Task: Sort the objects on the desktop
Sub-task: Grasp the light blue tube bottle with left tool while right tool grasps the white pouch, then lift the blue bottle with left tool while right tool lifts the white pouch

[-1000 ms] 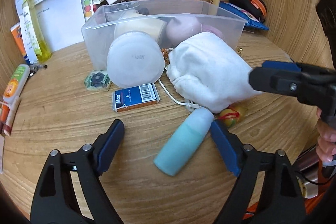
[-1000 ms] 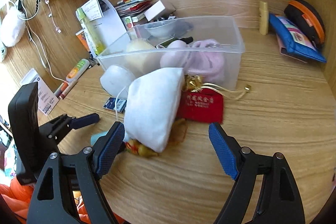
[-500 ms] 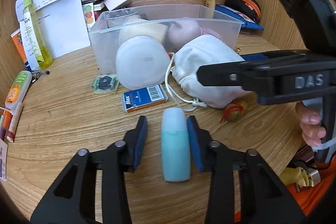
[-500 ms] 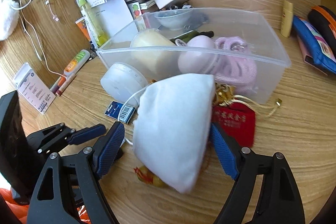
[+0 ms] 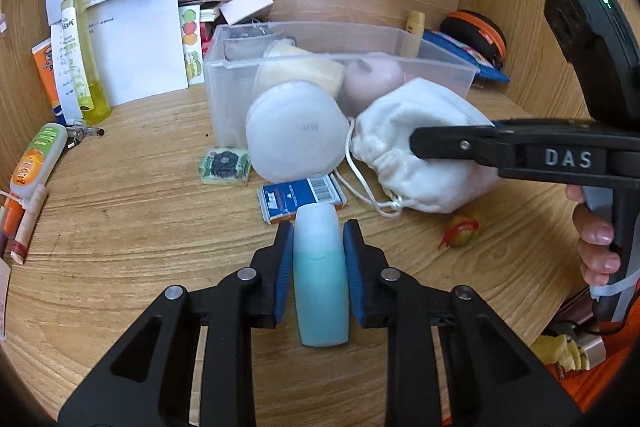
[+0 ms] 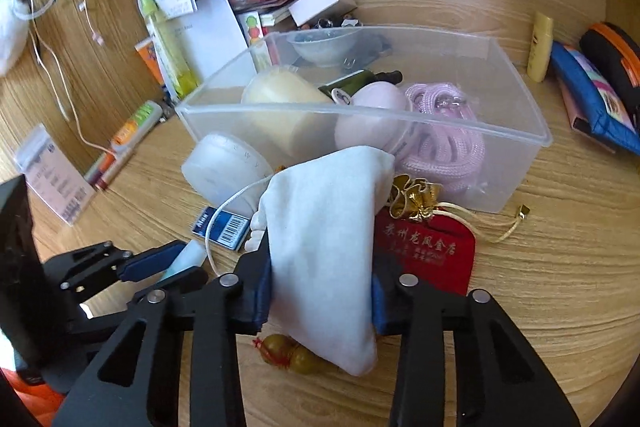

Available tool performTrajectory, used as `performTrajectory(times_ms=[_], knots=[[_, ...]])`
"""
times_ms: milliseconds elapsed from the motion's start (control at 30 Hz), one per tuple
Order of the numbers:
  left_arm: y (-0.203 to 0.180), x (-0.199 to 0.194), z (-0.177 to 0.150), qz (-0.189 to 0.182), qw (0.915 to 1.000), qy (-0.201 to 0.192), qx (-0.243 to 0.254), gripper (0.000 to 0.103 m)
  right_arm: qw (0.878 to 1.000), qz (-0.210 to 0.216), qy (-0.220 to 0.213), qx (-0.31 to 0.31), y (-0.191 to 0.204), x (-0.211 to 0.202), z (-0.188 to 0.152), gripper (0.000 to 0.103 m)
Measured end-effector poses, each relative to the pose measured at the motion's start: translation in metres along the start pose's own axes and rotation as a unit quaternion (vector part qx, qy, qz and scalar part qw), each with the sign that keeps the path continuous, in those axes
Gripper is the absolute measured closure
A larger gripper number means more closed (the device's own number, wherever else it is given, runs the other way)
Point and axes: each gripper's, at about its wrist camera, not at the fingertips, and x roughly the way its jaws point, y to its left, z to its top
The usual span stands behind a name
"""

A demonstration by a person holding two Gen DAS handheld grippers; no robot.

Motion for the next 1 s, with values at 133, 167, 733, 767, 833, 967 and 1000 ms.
performTrajectory(times_ms=[133,167,733,767,833,967,1000], knots=[[0.001,-0.004,0.005,0.002,0.9998,-0.013,-0.012,0.079,1.000,0.008,-0.014,0.001,0.000,-0.013,0.000,0.071],[0.002,-0.005,0.006,0.002,0.9998,-0.015,-0.014,0.079,1.000,0.014,-0.018,0.002,0.000,-0.017,0.000,0.071],[0.007,-0.016,0.028,-0.017,0.9978,-0.054,-0.035,0.084,0.995,0.000,-0.097,-0.012,0.000,-0.078,0.018,0.072],[0.006,-0.016,0.027,-0.023,0.9979,-0.051,-0.034,0.084,0.995,-0.002,-0.101,-0.013,-0.001,-0.080,0.019,0.072],[-0.002,-0.016,0.023,-0.031,0.9984,-0.044,-0.020,0.084,0.994,-0.004,-0.108,-0.014,-0.002,-0.084,0.022,0.072],[-0.020,-0.008,0.014,-0.040,0.9988,-0.024,0.013,0.082,0.993,-0.003,-0.119,-0.011,-0.006,-0.090,0.026,0.072],[-0.023,-0.005,0.013,-0.041,0.9988,-0.018,0.016,0.079,0.993,-0.002,-0.121,-0.011,-0.007,-0.091,0.028,0.072]])
